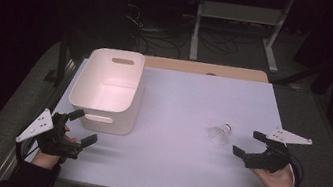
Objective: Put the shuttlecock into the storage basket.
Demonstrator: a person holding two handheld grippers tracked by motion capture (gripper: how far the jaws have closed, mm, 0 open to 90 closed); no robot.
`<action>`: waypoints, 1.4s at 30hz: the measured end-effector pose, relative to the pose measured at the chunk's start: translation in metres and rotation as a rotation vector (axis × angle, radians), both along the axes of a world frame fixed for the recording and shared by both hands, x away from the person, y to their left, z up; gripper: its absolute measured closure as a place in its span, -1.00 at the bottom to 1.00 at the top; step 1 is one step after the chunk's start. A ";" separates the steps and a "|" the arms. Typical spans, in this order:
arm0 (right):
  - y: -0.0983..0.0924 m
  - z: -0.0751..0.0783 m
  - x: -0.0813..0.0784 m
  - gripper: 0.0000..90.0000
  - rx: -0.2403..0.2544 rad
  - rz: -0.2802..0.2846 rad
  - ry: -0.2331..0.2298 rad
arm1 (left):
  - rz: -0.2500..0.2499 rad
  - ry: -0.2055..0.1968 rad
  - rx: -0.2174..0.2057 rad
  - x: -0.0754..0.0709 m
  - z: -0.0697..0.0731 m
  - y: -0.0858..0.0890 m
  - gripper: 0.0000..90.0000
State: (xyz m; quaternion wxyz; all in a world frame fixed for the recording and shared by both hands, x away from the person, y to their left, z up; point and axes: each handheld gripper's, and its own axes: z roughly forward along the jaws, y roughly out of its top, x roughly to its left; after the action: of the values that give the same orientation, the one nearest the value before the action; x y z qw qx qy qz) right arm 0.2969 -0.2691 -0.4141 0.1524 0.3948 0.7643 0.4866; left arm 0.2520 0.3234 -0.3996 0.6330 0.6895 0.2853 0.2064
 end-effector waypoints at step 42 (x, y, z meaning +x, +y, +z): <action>0.009 0.008 0.014 -1.00 -0.079 0.037 0.042 | 0.001 0.007 -0.003 0.001 0.000 -0.001 -1.00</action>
State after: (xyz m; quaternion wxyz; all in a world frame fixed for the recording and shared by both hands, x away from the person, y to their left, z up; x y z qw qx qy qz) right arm 0.3108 -0.2604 -0.4057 0.1426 0.3845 0.7930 0.4505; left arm 0.2533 0.3228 -0.3999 0.6328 0.6892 0.2880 0.2041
